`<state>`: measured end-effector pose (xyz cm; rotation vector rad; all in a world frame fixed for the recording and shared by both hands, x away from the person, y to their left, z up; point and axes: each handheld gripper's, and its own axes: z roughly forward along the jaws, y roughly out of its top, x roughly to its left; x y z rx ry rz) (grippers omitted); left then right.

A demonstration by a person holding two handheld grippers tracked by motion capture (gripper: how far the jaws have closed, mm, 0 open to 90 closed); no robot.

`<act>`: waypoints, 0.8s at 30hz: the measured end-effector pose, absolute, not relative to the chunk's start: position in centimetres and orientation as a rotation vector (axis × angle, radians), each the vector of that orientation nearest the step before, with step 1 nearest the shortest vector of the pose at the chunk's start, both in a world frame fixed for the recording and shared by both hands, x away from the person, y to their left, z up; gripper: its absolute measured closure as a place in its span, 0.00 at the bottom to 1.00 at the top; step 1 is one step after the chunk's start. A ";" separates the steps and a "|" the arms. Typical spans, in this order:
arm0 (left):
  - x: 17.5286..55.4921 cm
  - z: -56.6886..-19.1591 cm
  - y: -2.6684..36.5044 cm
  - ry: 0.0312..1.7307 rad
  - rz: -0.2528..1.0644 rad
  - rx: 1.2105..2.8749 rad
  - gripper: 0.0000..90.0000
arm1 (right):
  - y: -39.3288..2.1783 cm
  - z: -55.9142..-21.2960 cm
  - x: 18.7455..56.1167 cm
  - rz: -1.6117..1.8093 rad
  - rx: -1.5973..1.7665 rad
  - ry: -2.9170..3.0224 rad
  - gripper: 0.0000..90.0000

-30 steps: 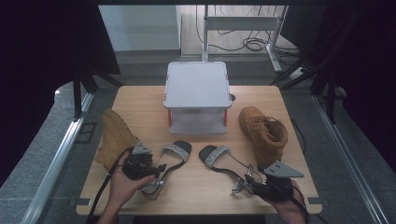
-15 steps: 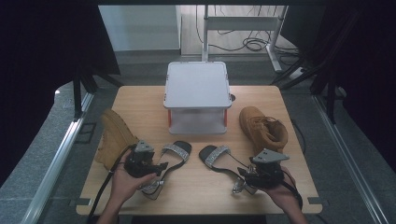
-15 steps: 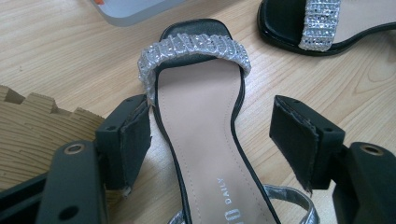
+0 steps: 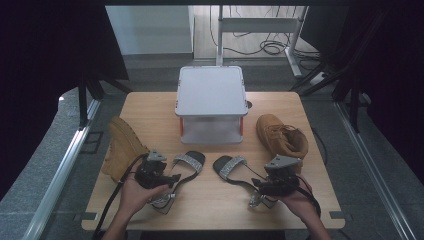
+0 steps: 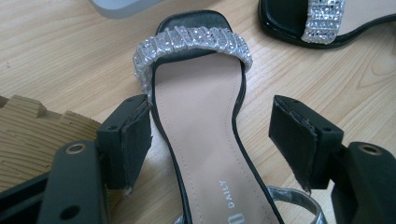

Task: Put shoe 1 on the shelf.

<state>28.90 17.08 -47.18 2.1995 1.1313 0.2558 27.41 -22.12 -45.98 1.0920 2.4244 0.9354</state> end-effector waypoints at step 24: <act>29.5 -50.0 15.2 1.225 0.156 2.414 0.30 | -21.1 -48.4 29.0 0.749 1.084 2.559 0.34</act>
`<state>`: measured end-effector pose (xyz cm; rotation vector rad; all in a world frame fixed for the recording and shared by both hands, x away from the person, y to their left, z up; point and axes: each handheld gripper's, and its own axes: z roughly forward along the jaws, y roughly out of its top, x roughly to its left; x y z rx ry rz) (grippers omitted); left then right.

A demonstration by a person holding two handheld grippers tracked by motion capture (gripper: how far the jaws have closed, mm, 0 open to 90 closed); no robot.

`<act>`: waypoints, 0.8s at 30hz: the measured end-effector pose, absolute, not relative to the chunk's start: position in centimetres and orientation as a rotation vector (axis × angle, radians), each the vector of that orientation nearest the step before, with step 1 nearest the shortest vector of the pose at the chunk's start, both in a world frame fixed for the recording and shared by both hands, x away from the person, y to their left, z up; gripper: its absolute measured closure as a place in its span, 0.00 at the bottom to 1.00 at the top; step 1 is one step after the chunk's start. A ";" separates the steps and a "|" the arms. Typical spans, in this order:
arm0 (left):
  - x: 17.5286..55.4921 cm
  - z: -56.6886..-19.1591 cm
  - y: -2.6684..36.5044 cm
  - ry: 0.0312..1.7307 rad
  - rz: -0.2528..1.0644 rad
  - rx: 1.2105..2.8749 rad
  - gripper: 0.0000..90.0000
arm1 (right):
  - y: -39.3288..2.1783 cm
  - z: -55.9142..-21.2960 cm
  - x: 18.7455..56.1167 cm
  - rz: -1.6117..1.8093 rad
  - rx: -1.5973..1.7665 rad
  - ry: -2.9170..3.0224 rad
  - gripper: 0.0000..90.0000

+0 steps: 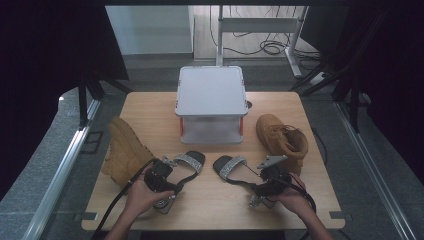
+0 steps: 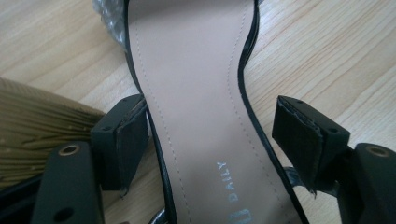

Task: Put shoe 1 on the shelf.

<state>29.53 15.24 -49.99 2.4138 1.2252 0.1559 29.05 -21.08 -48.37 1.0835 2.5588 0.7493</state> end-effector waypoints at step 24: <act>29.7 -50.9 14.1 1.413 0.145 2.403 0.42 | -19.3 -49.8 31.0 0.519 1.106 2.677 0.34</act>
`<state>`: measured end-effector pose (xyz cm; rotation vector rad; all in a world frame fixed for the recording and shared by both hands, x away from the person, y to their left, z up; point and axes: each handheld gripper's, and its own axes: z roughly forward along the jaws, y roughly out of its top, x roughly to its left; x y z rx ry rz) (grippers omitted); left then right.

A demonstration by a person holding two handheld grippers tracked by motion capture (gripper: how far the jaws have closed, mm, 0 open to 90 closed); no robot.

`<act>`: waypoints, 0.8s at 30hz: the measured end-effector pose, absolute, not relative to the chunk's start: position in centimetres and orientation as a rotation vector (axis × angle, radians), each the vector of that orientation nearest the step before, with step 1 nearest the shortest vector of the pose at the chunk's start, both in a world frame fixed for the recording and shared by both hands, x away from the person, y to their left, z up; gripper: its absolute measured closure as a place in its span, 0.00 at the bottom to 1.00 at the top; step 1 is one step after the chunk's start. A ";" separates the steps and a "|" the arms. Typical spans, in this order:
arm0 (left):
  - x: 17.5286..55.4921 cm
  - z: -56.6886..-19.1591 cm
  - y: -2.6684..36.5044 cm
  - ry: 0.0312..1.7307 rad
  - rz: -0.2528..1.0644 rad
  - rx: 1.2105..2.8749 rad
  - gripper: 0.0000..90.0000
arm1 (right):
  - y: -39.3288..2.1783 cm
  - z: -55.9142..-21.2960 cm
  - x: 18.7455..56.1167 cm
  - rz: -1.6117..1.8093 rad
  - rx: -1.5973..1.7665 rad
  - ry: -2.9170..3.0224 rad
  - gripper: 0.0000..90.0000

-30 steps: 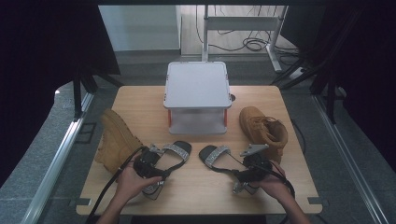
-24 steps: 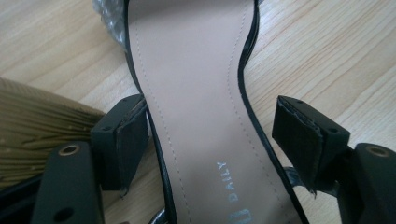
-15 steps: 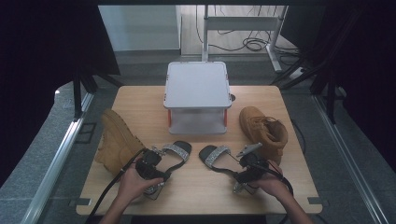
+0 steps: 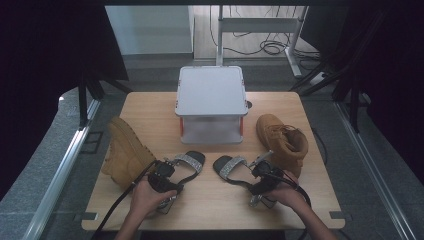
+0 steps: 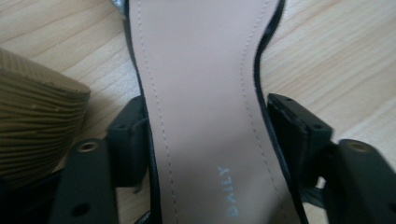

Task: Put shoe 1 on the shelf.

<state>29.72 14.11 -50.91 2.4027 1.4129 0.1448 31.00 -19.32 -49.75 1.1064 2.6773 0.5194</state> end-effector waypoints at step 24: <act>29.0 -50.6 13.5 1.378 0.250 2.352 0.45 | -18.4 -48.9 31.5 0.460 1.132 2.708 0.47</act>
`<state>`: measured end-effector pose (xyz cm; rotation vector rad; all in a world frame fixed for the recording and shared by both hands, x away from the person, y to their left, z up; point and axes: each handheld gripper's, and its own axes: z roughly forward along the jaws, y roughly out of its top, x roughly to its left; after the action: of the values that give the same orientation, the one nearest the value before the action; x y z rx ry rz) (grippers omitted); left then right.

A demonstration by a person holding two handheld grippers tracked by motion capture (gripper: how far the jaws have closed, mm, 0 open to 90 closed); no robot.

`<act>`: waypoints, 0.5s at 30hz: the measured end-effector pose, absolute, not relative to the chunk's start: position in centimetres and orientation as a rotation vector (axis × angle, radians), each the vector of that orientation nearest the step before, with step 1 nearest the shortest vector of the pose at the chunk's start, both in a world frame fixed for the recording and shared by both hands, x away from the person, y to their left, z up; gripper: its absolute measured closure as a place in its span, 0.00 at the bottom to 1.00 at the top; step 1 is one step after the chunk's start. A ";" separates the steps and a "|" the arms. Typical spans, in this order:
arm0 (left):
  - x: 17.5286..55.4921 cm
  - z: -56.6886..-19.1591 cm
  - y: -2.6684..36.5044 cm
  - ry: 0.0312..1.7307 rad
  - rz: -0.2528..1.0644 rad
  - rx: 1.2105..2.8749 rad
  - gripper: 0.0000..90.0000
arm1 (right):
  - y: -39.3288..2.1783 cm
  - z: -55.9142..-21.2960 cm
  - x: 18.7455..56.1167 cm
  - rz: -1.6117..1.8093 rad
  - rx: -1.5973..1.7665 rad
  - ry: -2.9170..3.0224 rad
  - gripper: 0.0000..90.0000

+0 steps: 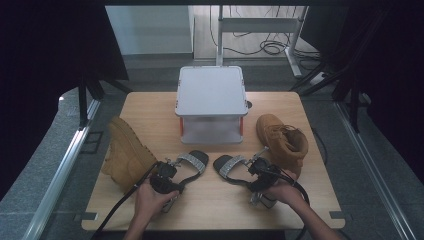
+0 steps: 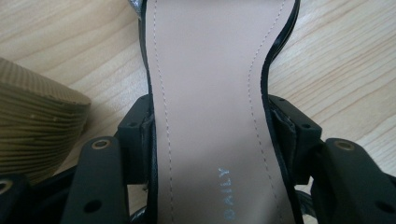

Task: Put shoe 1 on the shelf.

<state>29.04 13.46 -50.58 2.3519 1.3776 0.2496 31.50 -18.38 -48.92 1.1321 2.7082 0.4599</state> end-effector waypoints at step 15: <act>28.9 -50.5 13.3 1.336 0.269 2.324 0.45 | -18.3 -48.9 31.2 0.522 1.162 2.667 0.47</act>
<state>28.89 13.32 -50.53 2.3241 1.3362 0.2689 31.19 -18.34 -48.88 1.1621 2.6668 0.5219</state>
